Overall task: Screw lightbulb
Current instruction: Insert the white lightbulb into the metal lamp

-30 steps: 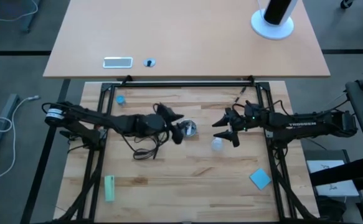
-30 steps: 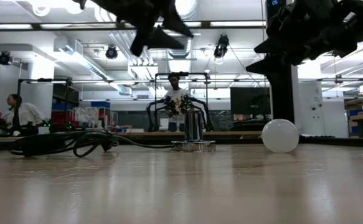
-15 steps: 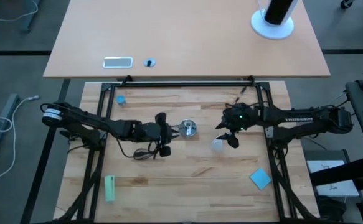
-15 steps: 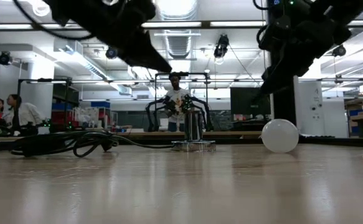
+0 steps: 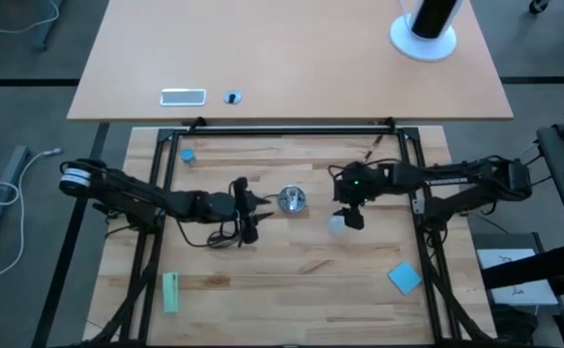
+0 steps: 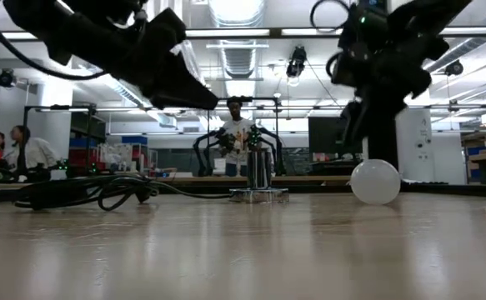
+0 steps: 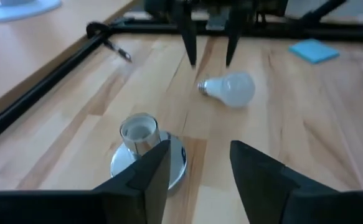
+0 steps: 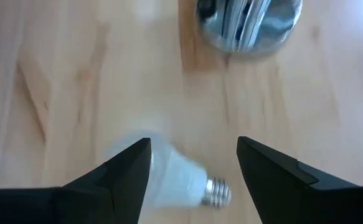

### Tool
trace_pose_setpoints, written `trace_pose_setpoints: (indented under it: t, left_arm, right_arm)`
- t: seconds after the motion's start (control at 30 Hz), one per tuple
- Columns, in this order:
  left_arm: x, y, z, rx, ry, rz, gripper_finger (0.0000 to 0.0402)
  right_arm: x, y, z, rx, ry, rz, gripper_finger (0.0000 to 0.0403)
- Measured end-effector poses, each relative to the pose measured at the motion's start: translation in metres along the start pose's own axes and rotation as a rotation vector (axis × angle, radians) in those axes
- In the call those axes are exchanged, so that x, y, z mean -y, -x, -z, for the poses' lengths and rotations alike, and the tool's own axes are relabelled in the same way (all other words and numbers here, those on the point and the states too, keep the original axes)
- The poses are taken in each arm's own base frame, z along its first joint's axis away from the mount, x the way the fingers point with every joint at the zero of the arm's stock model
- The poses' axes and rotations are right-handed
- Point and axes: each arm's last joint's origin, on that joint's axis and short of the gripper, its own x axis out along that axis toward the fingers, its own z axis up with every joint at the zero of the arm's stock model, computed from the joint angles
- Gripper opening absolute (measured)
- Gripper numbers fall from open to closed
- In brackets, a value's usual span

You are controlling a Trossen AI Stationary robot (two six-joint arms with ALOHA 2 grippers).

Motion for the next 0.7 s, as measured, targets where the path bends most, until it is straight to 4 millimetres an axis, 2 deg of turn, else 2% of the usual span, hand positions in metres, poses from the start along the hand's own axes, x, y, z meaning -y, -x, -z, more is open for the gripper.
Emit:
trace_pose_setpoints:
  t: [0.23, 0.37, 0.47, 0.53, 0.7]
  left_arm:
    - [-0.003, 0.012, -0.01, 0.053, 0.011, 0.005, 0.0177]
    - [-0.004, 0.014, -0.008, 0.05, 0.01, 0.005, 0.0182]
    - [-0.005, 0.013, -0.005, 0.041, 0.008, 0.002, 0.0182]
    - [-0.005, 0.012, -0.002, 0.032, 0.005, 0.0, 0.0178]
    - [-0.007, 0.007, -0.002, 0.044, 0.013, -0.012, 0.0166]
  right_arm:
    - [0.001, -0.013, 0.006, -0.123, 0.226, -0.042, 0.0231]
    - [0.001, -0.008, 0.001, -0.156, 0.302, -0.052, 0.0235]
    - [-0.001, 0.003, -0.008, -0.168, 0.361, -0.061, 0.0238]
    - [-0.002, 0.008, -0.007, -0.222, 0.375, -0.072, 0.0237]
    - [-0.006, -0.002, -0.003, -0.298, 0.406, -0.084, 0.0227]
